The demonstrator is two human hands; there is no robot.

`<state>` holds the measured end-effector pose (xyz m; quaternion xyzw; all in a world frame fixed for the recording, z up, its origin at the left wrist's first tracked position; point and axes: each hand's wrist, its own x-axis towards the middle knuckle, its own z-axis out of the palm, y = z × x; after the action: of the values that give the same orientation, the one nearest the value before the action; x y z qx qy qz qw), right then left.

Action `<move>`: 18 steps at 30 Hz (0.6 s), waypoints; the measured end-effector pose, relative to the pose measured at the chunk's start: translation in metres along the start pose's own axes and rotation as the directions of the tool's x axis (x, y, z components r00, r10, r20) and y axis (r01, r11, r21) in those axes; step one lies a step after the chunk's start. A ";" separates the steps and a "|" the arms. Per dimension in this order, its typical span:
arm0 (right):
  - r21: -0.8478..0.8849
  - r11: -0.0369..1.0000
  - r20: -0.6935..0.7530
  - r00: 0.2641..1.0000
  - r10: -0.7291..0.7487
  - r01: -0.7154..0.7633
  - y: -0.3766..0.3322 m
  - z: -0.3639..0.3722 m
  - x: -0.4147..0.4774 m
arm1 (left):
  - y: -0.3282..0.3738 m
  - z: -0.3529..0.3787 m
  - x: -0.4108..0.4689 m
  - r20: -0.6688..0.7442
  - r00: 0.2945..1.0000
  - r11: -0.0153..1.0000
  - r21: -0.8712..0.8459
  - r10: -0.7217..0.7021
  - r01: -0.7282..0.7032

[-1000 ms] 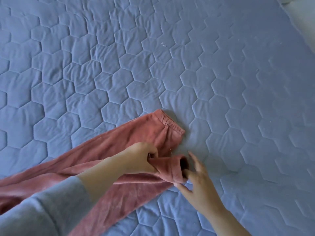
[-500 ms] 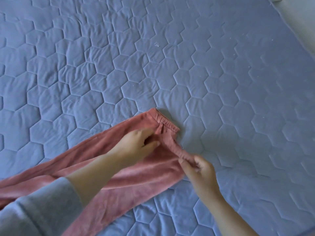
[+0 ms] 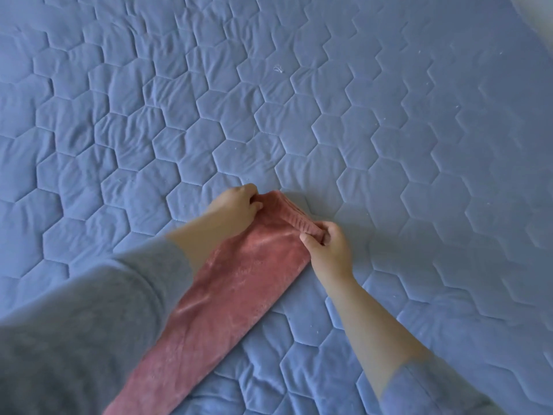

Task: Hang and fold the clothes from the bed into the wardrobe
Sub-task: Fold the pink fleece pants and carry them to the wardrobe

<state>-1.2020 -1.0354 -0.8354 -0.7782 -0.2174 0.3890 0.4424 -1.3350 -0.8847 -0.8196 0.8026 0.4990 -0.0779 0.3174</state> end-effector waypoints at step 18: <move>-0.507 0.832 0.131 0.974 -0.185 0.226 -0.006 0.000 0.002 | -0.071 0.011 -0.042 0.051 0.995 0.996 0.034 -0.084 0.083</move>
<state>-1.2009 -1.0304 -0.8311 -0.8252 -0.4133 0.2956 0.2468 -1.4138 -0.9014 -0.8408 0.7837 0.5224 -0.1199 0.3138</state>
